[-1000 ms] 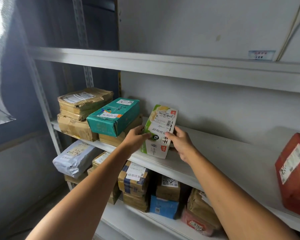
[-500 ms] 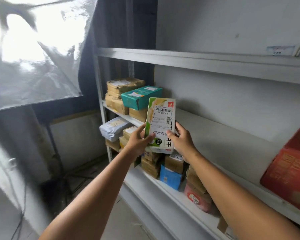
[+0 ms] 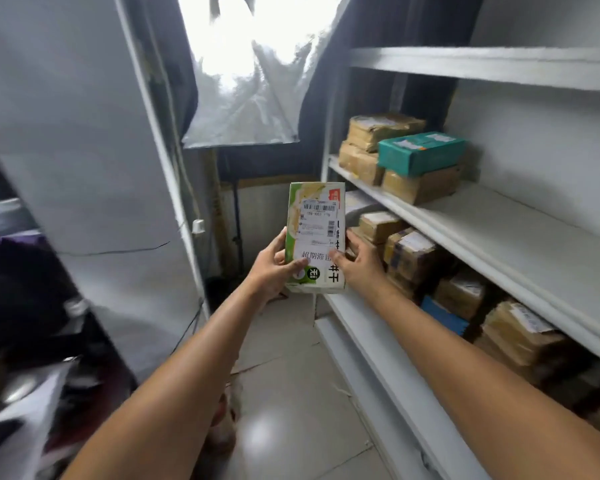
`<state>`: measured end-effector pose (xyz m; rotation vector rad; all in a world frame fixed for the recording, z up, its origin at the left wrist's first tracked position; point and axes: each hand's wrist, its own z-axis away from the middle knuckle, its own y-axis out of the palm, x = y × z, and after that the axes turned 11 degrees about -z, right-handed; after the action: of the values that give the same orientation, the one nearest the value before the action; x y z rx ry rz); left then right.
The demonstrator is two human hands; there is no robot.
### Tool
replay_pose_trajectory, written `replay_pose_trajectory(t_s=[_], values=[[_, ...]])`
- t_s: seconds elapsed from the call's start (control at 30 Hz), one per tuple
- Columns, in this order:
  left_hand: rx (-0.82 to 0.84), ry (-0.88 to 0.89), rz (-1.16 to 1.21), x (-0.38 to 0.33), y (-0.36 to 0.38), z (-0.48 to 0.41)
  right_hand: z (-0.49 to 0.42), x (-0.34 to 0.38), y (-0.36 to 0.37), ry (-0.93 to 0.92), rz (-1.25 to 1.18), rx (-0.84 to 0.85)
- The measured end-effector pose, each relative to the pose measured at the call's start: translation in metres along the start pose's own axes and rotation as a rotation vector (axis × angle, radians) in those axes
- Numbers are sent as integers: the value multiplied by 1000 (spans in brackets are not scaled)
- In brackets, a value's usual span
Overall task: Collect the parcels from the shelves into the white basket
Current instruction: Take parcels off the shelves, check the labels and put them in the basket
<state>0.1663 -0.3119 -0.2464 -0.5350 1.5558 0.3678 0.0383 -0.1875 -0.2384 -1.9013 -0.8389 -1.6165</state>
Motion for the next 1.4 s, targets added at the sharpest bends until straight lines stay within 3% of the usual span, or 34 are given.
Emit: replay_pose_trajectory(t_s=[0.27, 0.57, 1.07, 1.4], values=[[-450, -88, -104, 21, -57, 92, 2, -30, 94, 101, -155, 427], [-1004, -300, -199, 48, -17, 234, 80, -63, 150, 148, -117, 951], [-1498, -544, -102, 99, 44, 476, 300, -112, 245, 248, -52, 1505], [-1676, -587, 15, 166, -62, 628, 419, -147, 426, 227, 46, 1751]])
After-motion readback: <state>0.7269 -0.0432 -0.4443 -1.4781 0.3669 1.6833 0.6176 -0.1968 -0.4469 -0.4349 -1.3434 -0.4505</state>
